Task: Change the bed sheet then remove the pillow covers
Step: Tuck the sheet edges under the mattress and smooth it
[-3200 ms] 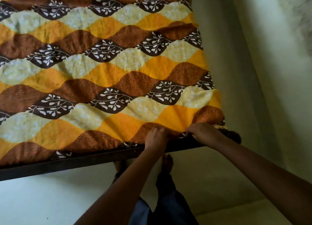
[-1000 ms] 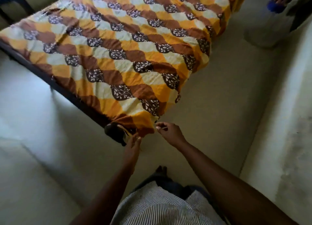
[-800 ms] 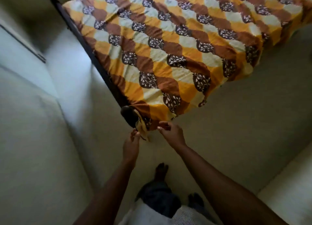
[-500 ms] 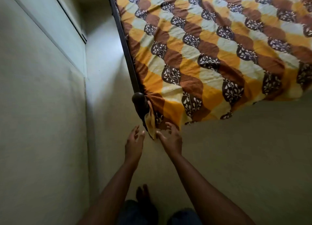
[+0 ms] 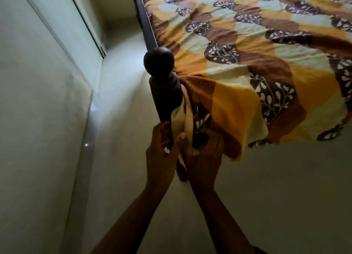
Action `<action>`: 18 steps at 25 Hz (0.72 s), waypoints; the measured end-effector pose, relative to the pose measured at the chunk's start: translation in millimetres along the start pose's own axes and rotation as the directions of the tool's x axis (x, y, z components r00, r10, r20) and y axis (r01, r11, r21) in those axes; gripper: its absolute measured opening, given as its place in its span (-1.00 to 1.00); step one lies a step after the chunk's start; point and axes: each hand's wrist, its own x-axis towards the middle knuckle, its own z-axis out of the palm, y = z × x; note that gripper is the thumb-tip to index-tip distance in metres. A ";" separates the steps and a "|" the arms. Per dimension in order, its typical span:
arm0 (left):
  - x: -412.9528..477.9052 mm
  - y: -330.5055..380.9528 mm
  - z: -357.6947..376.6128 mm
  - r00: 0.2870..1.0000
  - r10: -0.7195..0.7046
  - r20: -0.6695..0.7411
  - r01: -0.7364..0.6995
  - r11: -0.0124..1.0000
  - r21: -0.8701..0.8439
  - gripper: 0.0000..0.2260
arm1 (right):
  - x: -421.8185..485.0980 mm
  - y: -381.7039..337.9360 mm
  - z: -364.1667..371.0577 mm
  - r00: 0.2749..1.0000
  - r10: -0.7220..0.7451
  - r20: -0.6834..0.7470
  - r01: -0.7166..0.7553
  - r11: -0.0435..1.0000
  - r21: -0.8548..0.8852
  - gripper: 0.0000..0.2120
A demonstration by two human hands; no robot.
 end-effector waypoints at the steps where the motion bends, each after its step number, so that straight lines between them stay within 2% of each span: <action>1: 2.3 -6.9 3.9 0.998 0.041 -0.038 -0.041 0.999 0.008 -0.77 | -0.2 6.6 3.8 0.997 -0.073 -0.015 0.073 0.996 0.046 -0.53; 3: 3.7 -22.6 10.8 0.991 0.057 -0.118 -0.060 0.998 -0.019 -0.85 | 1.1 18.9 6.8 0.980 -0.197 0.021 0.190 0.964 0.184 -0.73; 5: 0.2 -33.7 15.4 0.989 -0.043 -0.139 0.028 0.994 -0.106 -0.84 | -0.6 30.9 3.7 0.946 -0.316 0.077 0.290 0.926 0.240 -0.78; 8: -6.2 -46.2 16.3 0.970 -0.241 0.008 0.239 0.954 -0.182 -0.84 | -6.2 45.5 -7.8 0.858 -0.481 0.181 0.461 0.876 0.140 -0.76; 10: -7.0 -55.7 15.0 0.948 -0.305 0.089 0.316 0.933 -0.173 -0.83 | -10.6 51.7 -13.5 0.803 -0.523 0.286 0.515 0.850 0.108 -0.79; 13: -14.8 -61.9 13.9 0.948 -0.299 0.108 0.313 0.938 -0.147 -0.78 | -8.2 47.0 -19.4 0.709 -0.551 0.440 0.573 0.814 0.096 -0.80; 15: -23.2 -58.5 13.6 0.957 -0.276 0.094 0.290 0.931 -0.223 -0.76 | 1.1 41.0 -22.9 0.679 -0.509 0.529 0.532 0.838 0.123 -0.86; 17: -30.6 -50.5 14.3 0.986 -0.166 0.006 0.164 0.963 -0.216 -0.75 | 4.0 41.0 -27.2 0.652 -0.526 0.545 0.563 0.818 0.116 -0.88; 18: -33.1 -44.7 16.3 0.996 -0.069 -0.049 0.064 0.993 -0.099 -0.75 | 1.5 41.2 -28.9 0.648 -0.555 0.522 0.600 0.794 0.100 -0.88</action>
